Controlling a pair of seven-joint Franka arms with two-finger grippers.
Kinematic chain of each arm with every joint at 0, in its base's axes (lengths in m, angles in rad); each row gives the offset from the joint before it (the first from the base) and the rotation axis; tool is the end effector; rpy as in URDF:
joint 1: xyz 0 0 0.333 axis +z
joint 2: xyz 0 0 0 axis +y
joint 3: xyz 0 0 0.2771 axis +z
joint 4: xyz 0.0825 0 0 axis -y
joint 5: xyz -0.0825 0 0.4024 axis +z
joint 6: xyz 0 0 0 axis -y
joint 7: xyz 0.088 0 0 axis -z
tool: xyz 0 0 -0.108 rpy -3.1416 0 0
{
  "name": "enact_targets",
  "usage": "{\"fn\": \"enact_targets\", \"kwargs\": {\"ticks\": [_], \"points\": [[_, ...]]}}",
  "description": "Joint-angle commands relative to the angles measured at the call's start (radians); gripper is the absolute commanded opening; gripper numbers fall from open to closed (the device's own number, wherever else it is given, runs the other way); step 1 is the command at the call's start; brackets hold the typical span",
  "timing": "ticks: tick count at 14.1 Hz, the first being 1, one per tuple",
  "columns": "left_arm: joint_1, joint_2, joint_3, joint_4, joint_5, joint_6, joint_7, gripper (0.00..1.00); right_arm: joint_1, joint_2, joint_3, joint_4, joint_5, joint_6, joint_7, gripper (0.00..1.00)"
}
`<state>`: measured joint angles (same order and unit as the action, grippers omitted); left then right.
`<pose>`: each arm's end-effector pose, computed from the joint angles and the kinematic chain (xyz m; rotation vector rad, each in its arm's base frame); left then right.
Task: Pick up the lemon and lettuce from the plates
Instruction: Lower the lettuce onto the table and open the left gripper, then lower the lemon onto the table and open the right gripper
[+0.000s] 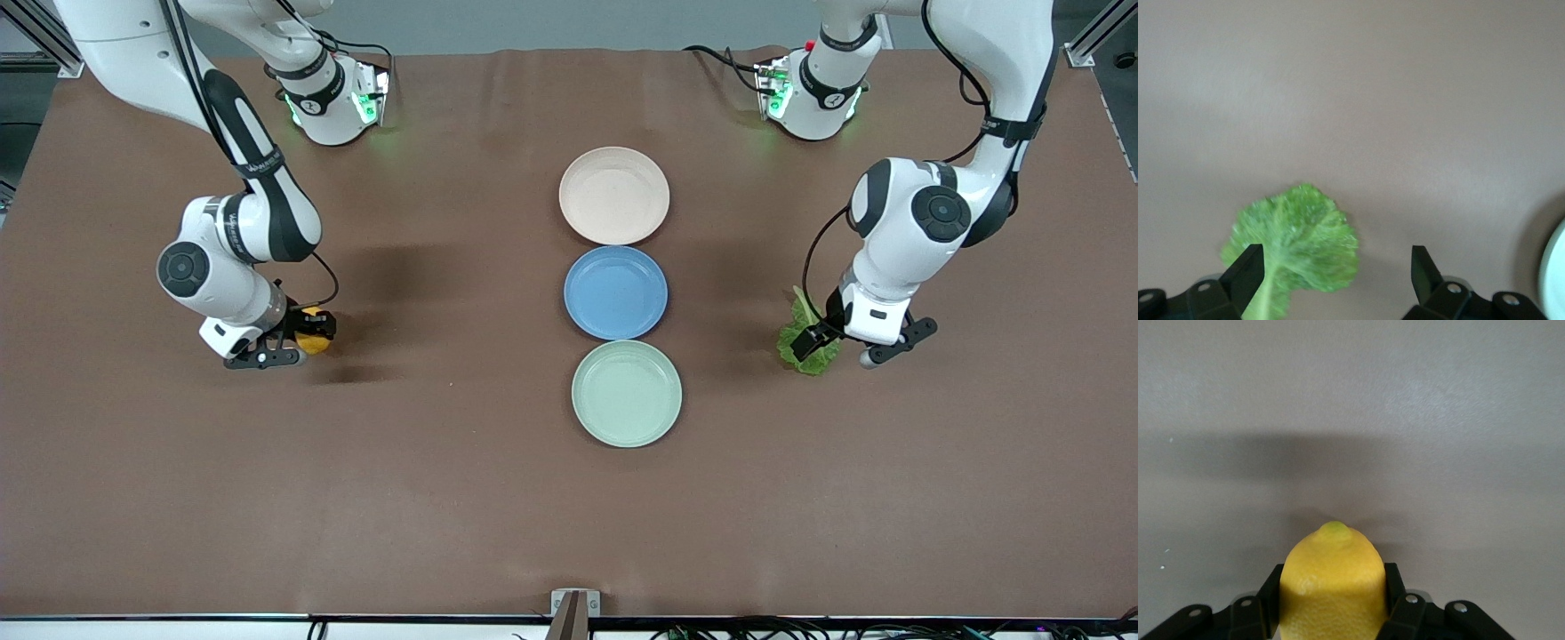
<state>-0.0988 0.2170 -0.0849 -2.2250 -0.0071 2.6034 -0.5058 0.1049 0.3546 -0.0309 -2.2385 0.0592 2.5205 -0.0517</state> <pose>0.5571 -0.1040 0.2391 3.0160 0.5043 0.2223 0.5324 0.0380 0.1499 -3.1161 -0.1213 0.1130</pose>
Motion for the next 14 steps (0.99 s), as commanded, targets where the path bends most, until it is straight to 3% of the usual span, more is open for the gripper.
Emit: {"fn": "enact_targets", "kwargs": {"ticks": [1, 4, 9, 14], "points": [[0.053, -0.028, -0.006, 0.065, 0.004, -0.144, 0.244, 0.97, -0.017, -0.011, 0.016, -0.03, 0.019, 0.033, -0.022, 0.02], [0.076, -0.079, -0.006, 0.132, 0.001, -0.357, 0.392, 0.99, -0.017, 0.013, 0.016, -0.036, 0.019, 0.06, -0.022, 0.02], [0.082, -0.249, 0.002, 0.232, -0.033, -0.661, 0.417, 0.99, -0.01, 0.017, 0.019, -0.035, 0.033, 0.06, -0.025, 0.03], [0.131, -0.277, 0.004, 0.47, -0.034, -0.957, 0.51, 0.99, -0.008, 0.024, 0.029, -0.032, 0.042, 0.072, -0.025, 0.04]]}}
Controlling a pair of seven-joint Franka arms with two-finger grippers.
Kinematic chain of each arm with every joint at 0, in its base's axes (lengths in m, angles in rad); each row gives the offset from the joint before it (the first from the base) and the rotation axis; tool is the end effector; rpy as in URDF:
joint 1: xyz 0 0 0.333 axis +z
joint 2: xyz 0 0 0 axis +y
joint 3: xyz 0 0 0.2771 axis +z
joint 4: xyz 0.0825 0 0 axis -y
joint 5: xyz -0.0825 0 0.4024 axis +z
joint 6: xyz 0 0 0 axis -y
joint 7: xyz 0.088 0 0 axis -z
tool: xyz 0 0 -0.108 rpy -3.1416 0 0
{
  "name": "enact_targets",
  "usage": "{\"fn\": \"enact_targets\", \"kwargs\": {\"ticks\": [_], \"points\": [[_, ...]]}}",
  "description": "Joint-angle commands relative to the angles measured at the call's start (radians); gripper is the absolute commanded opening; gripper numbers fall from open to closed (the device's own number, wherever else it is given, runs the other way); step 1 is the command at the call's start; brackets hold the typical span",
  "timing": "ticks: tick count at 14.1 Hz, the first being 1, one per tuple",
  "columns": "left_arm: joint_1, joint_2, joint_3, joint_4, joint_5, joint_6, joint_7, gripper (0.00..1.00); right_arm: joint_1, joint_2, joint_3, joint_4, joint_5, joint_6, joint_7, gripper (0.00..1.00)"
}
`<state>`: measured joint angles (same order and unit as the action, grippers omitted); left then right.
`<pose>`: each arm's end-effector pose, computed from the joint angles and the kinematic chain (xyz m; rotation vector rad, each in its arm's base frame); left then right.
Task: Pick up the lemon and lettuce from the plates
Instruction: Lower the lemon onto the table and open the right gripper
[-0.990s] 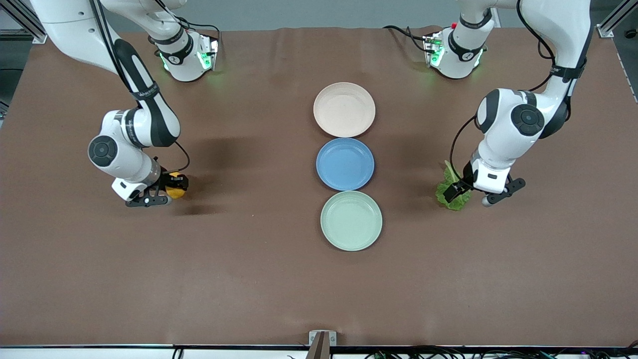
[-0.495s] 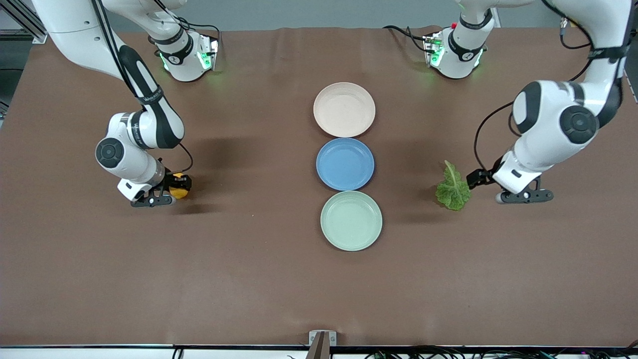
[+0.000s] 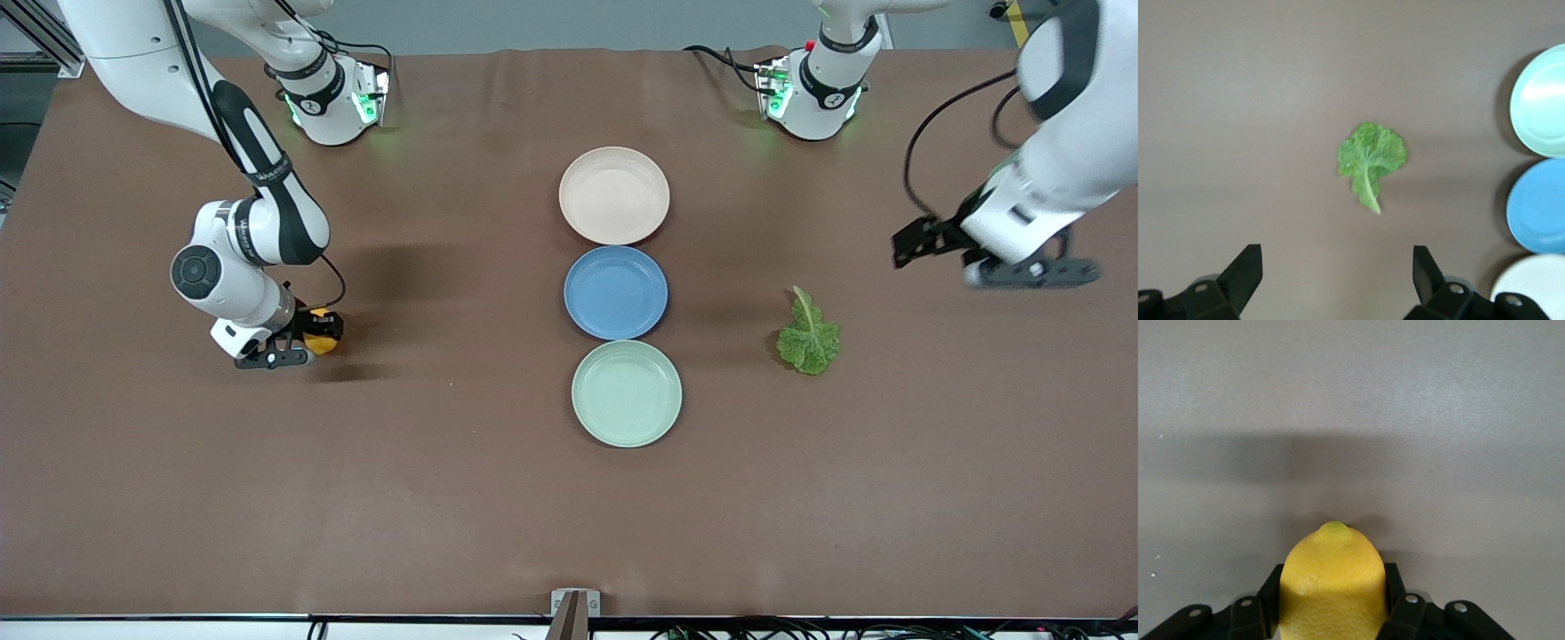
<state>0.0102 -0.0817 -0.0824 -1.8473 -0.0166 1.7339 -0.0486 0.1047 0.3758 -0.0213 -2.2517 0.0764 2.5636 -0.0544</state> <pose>0.5533 -0.0426 0.5081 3.1333 -0.0317 -0.0509 0.5274 0.0422 0.1373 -3.1070 -0.1146 0.0995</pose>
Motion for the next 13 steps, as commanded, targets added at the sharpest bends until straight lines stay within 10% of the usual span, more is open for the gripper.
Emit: {"fn": "enact_targets", "kwargs": {"ticks": [1, 2, 3, 4, 7, 13], "points": [[0.046, 0.02, 0.0, 0.123, -0.025, -0.109, 0.071, 0.99, -0.008, 0.006, 0.02, -0.019, 0.025, 0.029, -0.022, 0.06], [0.053, 0.02, 0.0, 0.146, -0.025, -0.126, 0.081, 0.99, -0.008, 0.008, 0.02, -0.017, 0.025, 0.029, -0.022, 0.31], [0.057, 0.019, 0.001, 0.17, -0.025, -0.144, 0.084, 0.99, -0.007, 0.008, 0.02, -0.014, 0.025, 0.029, -0.022, 0.89], [0.059, 0.022, 0.001, 0.195, -0.025, -0.157, 0.093, 0.99, -0.007, 0.008, 0.02, -0.009, 0.025, 0.026, -0.021, 1.0], [0.057, 0.046, 0.0, 0.267, -0.023, -0.157, 0.089, 0.99, -0.002, -0.008, 0.02, 0.033, 0.025, -0.012, -0.022, 1.0], [0.042, 0.105, -0.007, 0.378, -0.025, -0.16, 0.081, 0.99, -0.026, -0.075, 0.004, 0.309, -0.01, -0.498, -0.025, 1.0]]}}
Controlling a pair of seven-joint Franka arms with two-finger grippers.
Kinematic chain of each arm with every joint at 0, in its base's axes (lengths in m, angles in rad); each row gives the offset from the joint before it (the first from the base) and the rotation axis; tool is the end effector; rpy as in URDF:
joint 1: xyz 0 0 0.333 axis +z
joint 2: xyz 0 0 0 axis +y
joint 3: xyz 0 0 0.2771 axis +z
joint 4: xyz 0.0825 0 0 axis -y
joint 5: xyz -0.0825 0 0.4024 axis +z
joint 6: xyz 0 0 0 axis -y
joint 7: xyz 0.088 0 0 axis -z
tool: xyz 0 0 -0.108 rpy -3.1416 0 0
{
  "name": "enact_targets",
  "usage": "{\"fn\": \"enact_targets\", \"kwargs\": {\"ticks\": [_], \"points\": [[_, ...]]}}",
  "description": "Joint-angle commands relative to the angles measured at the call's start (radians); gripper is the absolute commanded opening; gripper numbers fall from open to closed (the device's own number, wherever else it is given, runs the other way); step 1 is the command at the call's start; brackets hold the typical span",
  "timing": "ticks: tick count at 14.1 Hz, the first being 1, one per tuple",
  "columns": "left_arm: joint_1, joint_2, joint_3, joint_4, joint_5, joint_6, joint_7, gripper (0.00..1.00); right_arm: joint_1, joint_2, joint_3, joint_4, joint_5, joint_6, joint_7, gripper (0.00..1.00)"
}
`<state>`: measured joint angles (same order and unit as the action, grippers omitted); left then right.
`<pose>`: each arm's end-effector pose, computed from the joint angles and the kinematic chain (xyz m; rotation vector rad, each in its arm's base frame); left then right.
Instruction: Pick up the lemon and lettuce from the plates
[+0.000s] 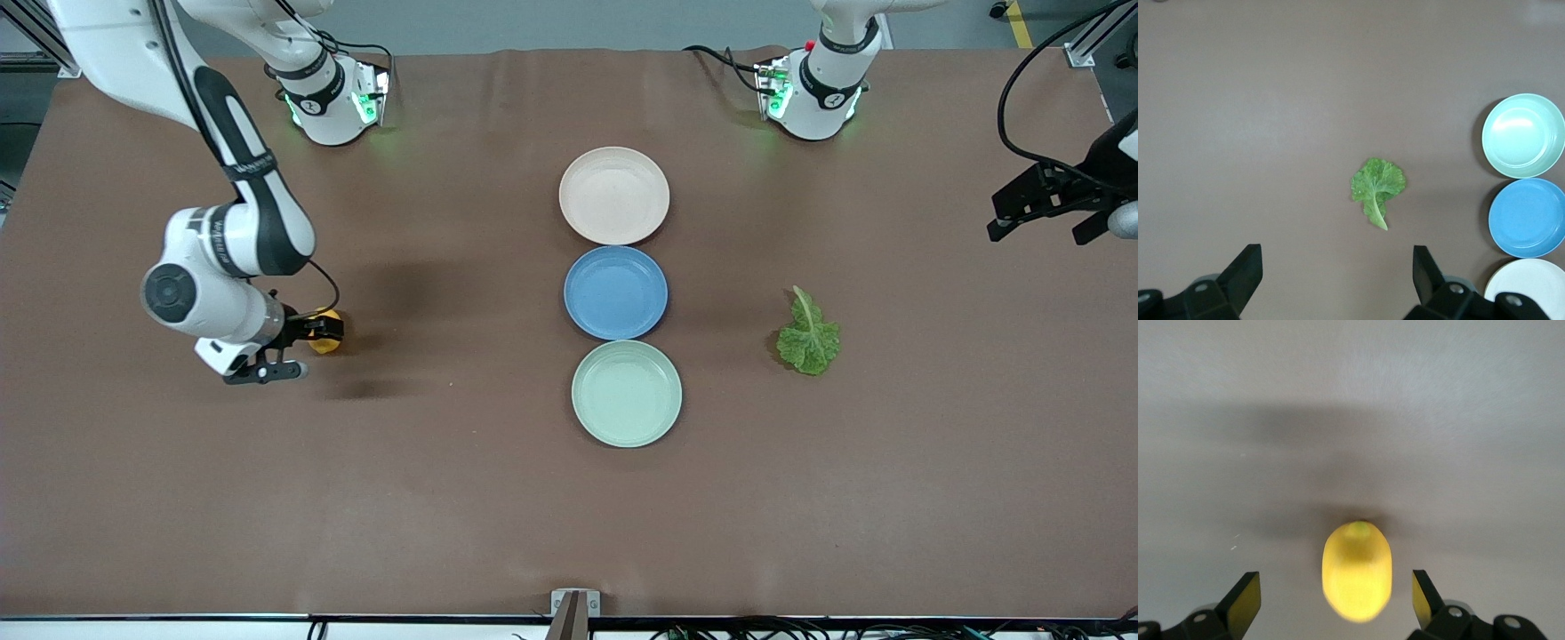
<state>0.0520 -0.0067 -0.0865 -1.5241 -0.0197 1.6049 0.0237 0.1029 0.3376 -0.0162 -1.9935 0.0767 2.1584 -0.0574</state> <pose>0.5748 -0.0221 0.6146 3.1177 -0.0911 0.1363 0.5838 0.0539 0.2282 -3.0745 -0.1485 0.2673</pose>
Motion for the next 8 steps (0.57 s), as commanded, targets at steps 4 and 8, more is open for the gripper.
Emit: {"fn": "enact_targets", "kwargs": {"ticks": [4, 8], "points": [[0.009, 0.03, -0.002, 0.053, -0.02, -0.03, 0.004, 1.0, -0.063, -0.159, -0.004, 0.061, -0.032, -0.163, -0.01, 1.0], [0.009, 0.03, -0.002, 0.053, -0.019, -0.03, 0.001, 1.0, -0.072, -0.247, -0.021, 0.087, -0.044, -0.284, -0.009, 1.0]]}}
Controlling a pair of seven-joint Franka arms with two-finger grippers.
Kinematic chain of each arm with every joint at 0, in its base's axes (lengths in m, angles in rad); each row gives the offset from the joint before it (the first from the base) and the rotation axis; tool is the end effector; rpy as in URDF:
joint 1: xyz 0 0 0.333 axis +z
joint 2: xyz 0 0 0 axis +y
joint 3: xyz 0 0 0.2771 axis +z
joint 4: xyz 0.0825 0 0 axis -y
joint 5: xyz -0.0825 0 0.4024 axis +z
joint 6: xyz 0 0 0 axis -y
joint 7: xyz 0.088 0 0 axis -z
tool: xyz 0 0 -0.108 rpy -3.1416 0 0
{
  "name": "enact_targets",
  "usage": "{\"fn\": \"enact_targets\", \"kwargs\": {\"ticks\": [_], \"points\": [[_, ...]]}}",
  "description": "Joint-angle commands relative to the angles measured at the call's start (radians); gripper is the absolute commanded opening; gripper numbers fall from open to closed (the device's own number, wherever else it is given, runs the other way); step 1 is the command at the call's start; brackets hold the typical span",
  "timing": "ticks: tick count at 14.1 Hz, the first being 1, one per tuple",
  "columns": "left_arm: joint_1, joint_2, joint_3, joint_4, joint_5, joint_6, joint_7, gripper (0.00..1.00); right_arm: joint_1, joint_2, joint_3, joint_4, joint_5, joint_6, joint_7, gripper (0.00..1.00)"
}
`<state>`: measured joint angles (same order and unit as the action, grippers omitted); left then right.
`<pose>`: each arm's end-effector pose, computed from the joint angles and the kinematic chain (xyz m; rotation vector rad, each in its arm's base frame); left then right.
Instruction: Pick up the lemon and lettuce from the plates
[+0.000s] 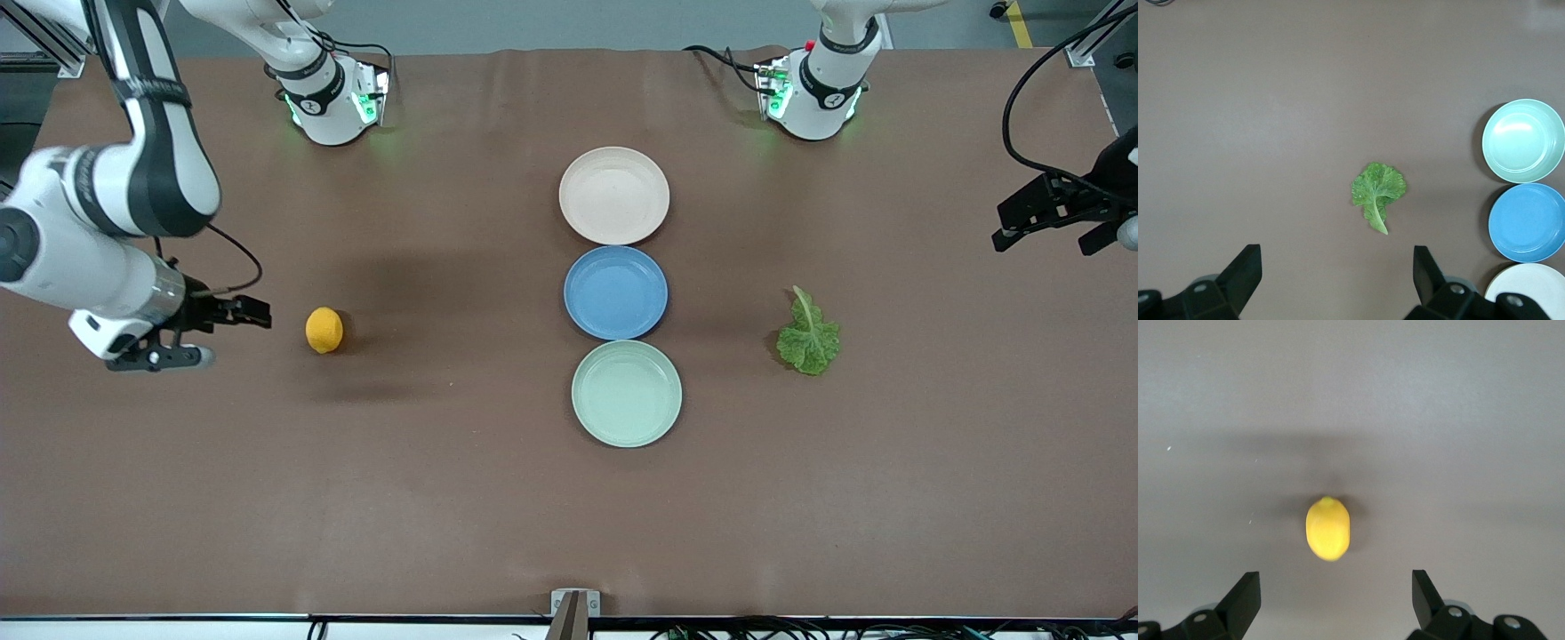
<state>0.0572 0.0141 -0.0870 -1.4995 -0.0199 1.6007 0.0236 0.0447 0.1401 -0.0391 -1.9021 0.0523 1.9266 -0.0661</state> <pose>0.5802 -0.0190 0.6144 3.1161 -0.0835 0.1358 0.5913 0.0074 0.3693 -3.0897 -0.0784 0.1765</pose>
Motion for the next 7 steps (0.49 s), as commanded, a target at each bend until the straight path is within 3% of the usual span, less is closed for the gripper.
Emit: {"fn": "enact_targets", "kwargs": {"ticks": [1, 4, 7], "points": [[0.006, 0.009, -0.002, 0.028, -0.017, -0.025, 0.001, 1.0, -0.025, -0.054, 0.002, 0.018, -0.04, -0.089, 0.0, 1.0], [0.01, 0.009, -0.002, 0.028, -0.017, -0.025, 0.004, 1.0, -0.055, -0.054, 0.004, 0.121, -0.055, -0.208, -0.001, 1.0], [0.007, 0.009, 0.0, 0.028, -0.015, -0.025, 0.002, 1.0, -0.074, 0.001, 0.004, 0.329, -0.074, -0.377, -0.004, 1.0]]}}
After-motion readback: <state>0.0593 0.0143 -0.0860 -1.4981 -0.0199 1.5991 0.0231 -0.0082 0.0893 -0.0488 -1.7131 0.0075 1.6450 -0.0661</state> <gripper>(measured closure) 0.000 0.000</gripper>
